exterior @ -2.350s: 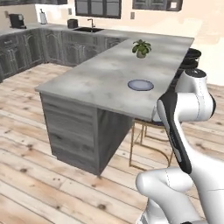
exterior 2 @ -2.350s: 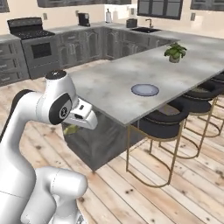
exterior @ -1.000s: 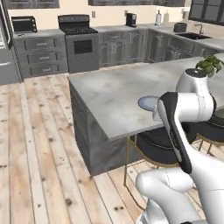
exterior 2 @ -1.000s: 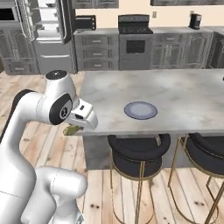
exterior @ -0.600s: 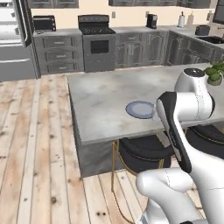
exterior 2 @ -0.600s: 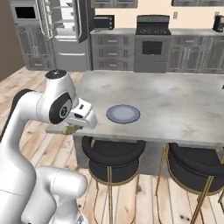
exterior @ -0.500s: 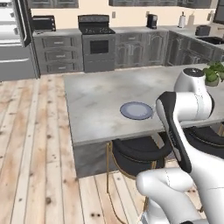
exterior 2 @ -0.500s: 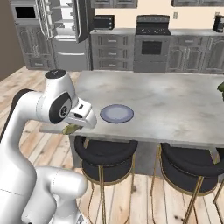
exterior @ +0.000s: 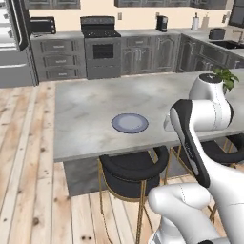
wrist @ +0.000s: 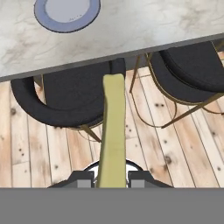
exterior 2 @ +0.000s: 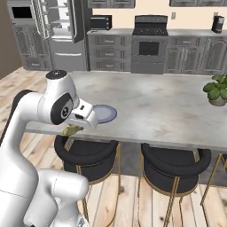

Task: Retrieve the butter from the fridge and place it on a plate on the dining table. Then retrieve the butter knife by the fridge and place it near the plate.

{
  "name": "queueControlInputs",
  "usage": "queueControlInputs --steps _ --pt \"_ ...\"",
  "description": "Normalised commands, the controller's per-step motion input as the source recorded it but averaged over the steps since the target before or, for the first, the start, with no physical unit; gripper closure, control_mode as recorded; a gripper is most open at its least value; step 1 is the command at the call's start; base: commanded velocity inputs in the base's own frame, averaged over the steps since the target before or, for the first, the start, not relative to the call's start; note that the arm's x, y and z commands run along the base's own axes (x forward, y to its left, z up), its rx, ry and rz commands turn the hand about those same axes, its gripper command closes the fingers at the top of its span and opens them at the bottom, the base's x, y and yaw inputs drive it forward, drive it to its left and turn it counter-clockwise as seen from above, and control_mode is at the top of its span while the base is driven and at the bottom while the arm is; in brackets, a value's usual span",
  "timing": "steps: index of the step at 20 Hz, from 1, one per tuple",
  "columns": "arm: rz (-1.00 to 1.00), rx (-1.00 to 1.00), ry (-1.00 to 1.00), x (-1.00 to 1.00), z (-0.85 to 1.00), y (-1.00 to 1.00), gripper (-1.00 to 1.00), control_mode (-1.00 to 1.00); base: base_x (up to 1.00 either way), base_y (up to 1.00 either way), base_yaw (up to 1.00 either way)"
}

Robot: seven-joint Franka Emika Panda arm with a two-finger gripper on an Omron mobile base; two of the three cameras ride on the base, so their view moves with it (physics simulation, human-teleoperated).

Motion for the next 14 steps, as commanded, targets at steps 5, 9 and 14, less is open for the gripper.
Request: queueControlInputs --steps 5,9,14 --pt "0.0 0.0 0.0 0.0 0.0 0.0 1.0 1.0 0.18 0.27 0.0" --pt "0.0 0.0 0.0 0.0 0.0 0.0 1.0 1.0 0.23 0.34 0.0" --pt "0.0 0.0 0.0 0.0 0.0 0.0 1.0 1.0 0.28 0.37 0.0"
